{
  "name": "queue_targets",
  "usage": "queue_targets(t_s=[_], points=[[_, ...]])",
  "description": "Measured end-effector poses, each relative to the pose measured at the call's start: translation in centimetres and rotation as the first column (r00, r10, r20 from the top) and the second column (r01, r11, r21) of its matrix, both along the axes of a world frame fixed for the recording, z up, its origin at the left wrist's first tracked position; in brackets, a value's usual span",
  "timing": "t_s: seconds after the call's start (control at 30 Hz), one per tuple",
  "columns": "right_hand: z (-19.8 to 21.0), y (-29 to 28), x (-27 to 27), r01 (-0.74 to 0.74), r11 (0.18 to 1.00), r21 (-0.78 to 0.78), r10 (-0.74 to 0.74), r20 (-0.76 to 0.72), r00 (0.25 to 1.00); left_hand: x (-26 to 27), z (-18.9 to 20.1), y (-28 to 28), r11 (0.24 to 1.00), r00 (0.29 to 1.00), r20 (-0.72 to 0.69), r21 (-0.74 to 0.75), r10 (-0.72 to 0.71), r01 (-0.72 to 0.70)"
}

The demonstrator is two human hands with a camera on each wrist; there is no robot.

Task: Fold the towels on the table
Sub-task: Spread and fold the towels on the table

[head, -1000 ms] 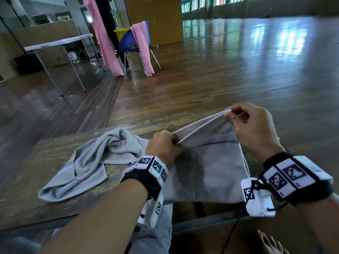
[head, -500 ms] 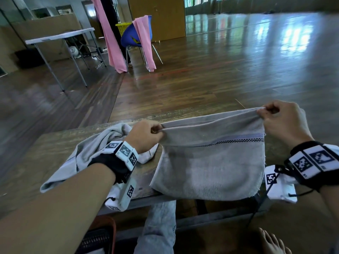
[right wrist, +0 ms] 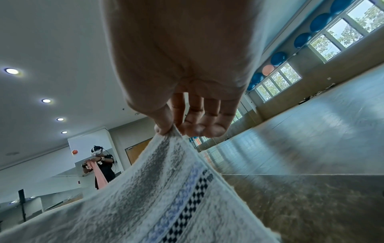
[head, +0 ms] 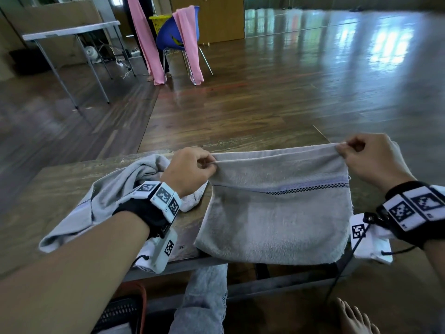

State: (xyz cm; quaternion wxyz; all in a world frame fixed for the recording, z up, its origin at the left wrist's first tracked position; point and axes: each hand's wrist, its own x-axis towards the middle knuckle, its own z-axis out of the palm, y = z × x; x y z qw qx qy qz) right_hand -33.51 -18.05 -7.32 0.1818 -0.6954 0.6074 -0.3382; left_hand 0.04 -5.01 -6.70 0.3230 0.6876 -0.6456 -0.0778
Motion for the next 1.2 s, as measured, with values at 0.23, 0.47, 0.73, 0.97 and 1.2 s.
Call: queue_targets(t_s=[0.23, 0.47, 0.73, 0.97, 1.2], points=[[-0.3, -0.7, 0.1, -0.025, 1.000, 0.013, 0.026, -0.054, 0.998, 0.1, -0.8, -1.1, 0.998, 0.996, -0.093, 0.063, 0.007, -0.002], [-0.5, -1.2, -0.9, -0.009, 0.996, 0.089, 0.000, 0.098, 0.995, 1.0, 1.4, -2.1, 0.986, 0.999, 0.051, 0.165, 0.012, -0.020], [4.6, -0.1, 0.0, 0.008, 0.873, -0.487, 0.295, 0.541, 0.788, 0.6, 11.5, -3.7, 0.941, 0.969, 0.144, -0.306, 0.199, -0.148], [5.5, 2.5, -2.1, -0.092, 0.796, -0.598, 0.432, 0.455, 0.779, -1.3, 12.3, 1.1, 0.767, 0.985, 0.046, -0.634, 0.167, -0.101], [-1.0, 4.4, -6.1, -0.419, 0.889, 0.183, 0.455, -0.268, 0.849, -2.2, -1.9, 6.3, 0.993, 0.996, 0.074, 0.101, 0.056, -0.063]])
